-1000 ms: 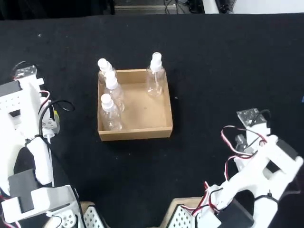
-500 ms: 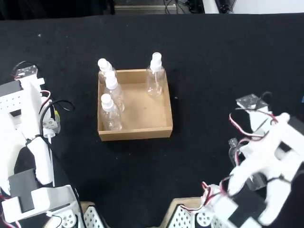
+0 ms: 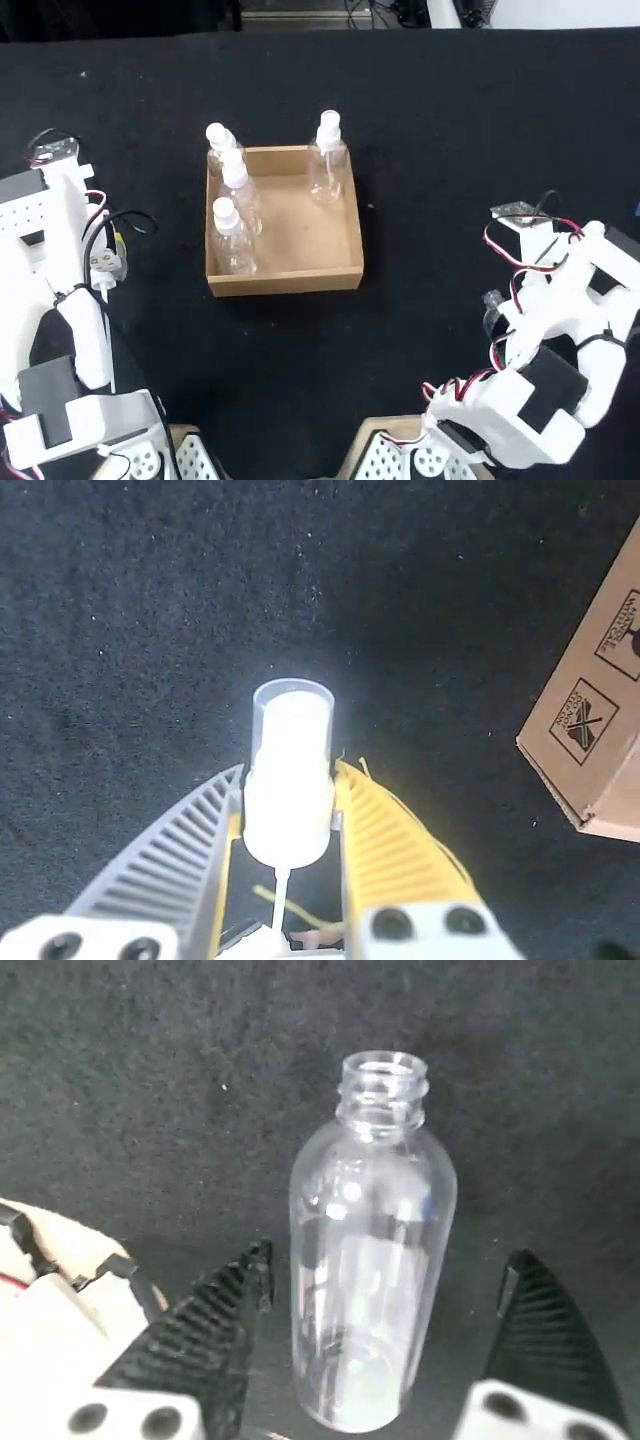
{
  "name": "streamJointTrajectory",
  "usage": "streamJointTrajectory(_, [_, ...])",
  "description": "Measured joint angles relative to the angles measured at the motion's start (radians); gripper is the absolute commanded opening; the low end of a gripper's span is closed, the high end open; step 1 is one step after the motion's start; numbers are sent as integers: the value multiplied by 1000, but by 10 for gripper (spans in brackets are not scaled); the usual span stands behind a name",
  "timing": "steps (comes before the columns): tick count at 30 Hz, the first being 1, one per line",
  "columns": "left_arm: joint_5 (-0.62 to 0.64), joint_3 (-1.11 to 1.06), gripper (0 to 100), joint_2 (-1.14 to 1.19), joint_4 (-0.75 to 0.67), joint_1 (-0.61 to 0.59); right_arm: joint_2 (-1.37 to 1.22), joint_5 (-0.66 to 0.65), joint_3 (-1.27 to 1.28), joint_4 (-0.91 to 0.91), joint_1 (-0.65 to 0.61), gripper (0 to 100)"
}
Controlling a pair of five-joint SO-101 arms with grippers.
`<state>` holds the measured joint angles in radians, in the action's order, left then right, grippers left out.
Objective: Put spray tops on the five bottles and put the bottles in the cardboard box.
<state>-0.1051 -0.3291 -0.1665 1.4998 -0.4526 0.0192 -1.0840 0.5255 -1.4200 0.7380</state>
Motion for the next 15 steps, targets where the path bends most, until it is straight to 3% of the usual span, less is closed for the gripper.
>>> streamJointTrajectory(7, [0,0,33,0,0,0,3,-15,164,195,-5,322])
streamJointTrajectory(15, [0,-18,33,0,0,0,23,-6,212,230,-41,322])
